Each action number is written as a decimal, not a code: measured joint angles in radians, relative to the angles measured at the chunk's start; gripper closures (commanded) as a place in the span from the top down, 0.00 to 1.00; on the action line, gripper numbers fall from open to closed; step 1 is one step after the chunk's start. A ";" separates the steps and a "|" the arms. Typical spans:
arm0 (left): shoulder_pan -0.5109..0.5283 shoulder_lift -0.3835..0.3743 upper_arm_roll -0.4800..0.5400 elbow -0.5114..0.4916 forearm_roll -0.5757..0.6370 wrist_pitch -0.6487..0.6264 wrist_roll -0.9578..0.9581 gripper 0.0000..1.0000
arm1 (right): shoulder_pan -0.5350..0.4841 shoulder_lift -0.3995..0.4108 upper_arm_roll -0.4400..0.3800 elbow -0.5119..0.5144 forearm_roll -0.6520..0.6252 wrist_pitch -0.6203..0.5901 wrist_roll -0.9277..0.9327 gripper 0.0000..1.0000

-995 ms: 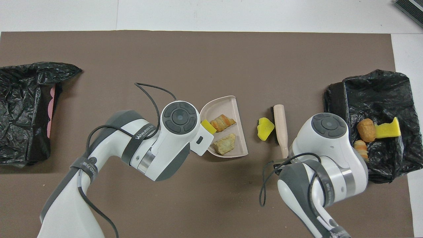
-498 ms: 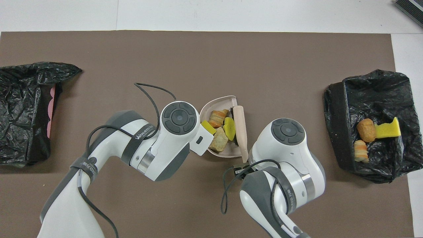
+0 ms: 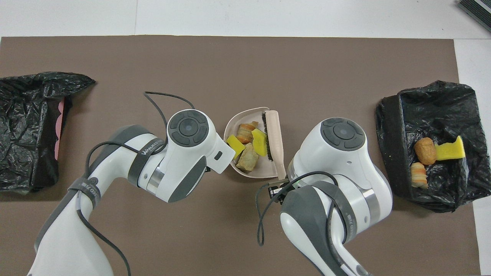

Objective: Sweep and dump trash in bin
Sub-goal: 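Sweep the remaining chunks into the dustpan with the brush in the right gripper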

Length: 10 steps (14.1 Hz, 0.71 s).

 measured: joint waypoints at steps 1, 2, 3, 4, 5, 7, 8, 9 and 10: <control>0.015 0.000 0.001 0.000 -0.009 0.001 0.026 0.00 | 0.000 0.000 0.000 0.014 0.000 -0.013 0.000 0.00; 0.028 0.000 0.001 0.000 -0.011 0.001 0.041 0.00 | 0.000 0.000 0.000 0.024 0.000 -0.021 0.000 0.00; 0.038 0.000 0.001 0.000 -0.012 0.001 0.051 0.00 | 0.001 0.000 0.001 0.028 0.000 -0.024 0.003 0.00; 0.043 0.000 0.001 0.000 -0.012 0.001 0.058 0.00 | 0.003 0.000 0.004 0.030 0.000 -0.024 0.012 0.00; 0.045 0.000 0.001 0.000 -0.014 0.002 0.061 0.00 | 0.005 0.000 0.008 0.032 0.000 -0.024 0.020 0.00; 0.046 0.000 0.000 -0.001 -0.030 0.008 0.077 0.00 | 0.017 0.000 0.017 0.036 -0.003 -0.023 0.029 0.00; 0.046 0.000 0.000 -0.002 -0.039 0.021 0.091 0.00 | 0.031 0.000 0.019 0.038 -0.003 -0.022 0.035 0.00; 0.048 0.001 0.000 -0.003 -0.048 0.033 0.101 0.00 | 0.044 0.000 0.021 0.039 -0.003 -0.017 0.049 0.00; 0.049 0.001 0.000 -0.003 -0.055 0.042 0.109 0.00 | 0.052 -0.001 0.023 0.040 0.000 -0.008 0.058 0.00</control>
